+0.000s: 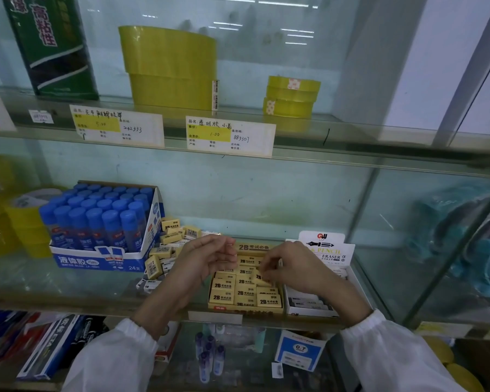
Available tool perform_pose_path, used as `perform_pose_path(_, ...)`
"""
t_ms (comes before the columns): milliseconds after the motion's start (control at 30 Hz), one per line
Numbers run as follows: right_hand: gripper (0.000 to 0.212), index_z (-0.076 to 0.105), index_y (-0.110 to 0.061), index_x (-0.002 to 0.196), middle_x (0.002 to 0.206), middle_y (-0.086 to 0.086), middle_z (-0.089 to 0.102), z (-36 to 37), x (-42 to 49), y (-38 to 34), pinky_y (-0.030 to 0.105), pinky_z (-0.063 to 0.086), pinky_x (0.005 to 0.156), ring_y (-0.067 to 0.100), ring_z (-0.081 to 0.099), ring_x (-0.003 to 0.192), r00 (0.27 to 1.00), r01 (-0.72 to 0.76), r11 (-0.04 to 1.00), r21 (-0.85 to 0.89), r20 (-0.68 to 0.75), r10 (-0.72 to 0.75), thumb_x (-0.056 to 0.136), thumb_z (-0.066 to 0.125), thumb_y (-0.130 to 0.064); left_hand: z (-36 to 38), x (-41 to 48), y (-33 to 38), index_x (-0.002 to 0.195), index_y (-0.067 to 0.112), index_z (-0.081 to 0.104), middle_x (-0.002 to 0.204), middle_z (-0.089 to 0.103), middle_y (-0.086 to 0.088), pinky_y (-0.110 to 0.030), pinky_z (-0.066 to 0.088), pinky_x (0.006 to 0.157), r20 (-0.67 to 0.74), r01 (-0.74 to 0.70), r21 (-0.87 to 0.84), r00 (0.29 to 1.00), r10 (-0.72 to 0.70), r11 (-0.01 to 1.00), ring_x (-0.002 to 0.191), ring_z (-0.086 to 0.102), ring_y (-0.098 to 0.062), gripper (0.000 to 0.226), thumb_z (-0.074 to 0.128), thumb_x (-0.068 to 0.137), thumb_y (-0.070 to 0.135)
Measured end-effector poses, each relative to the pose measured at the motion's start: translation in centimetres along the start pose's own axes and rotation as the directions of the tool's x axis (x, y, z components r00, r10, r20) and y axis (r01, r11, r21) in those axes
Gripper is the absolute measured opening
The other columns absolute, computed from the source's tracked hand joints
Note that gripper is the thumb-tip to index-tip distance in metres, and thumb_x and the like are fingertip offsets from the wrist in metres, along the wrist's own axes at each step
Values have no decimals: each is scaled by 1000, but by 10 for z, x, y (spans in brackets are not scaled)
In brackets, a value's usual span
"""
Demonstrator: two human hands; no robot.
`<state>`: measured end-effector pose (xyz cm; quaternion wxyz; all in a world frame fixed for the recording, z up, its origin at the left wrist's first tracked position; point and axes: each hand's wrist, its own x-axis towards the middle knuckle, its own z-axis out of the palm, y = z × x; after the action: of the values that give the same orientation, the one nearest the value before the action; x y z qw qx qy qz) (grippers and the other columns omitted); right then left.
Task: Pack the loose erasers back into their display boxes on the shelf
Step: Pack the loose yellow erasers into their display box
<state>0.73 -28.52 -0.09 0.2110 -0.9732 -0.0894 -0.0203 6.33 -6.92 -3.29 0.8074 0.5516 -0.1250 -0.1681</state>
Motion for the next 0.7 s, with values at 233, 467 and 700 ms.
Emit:
perform_pose_path(233, 32, 70, -28, 117, 102, -9, 72, -3, -1, -4, 26, 52, 77, 6, 64, 89, 991, 117, 993, 32, 64, -119, 86, 70, -31, -1, 1, 0, 108, -4, 71, 94, 72, -20, -31, 60, 71, 13, 0, 19, 1000, 0, 1000, 85, 70, -27, 24, 56, 98, 12)
perform_pose_path(467, 24, 77, -28, 103, 106, -9, 70, -7, 1, -6, 35, 52, 85, 8, 62, 95, 989, 130, 992, -3, 76, -129, 79, 77, -29, -1, 0, 0, 107, -4, 71, 90, 72, -18, -30, 59, 68, 23, 0, 11, 1000, 0, 1000, 82, 70, -25, 24, 57, 97, 12)
perform_pose_path(700, 25, 75, -30, 108, 108, -10, 69, -16, 1, -14, 28, 50, 76, 6, 58, 91, 982, 177, 968, -177, 93, -162, 84, 70, -24, -1, 0, 1, 108, -6, 70, 90, 71, -19, -30, 59, 68, 27, -1, 17, 1000, 0, 1000, 81, 69, -25, 25, 58, 96, 12)
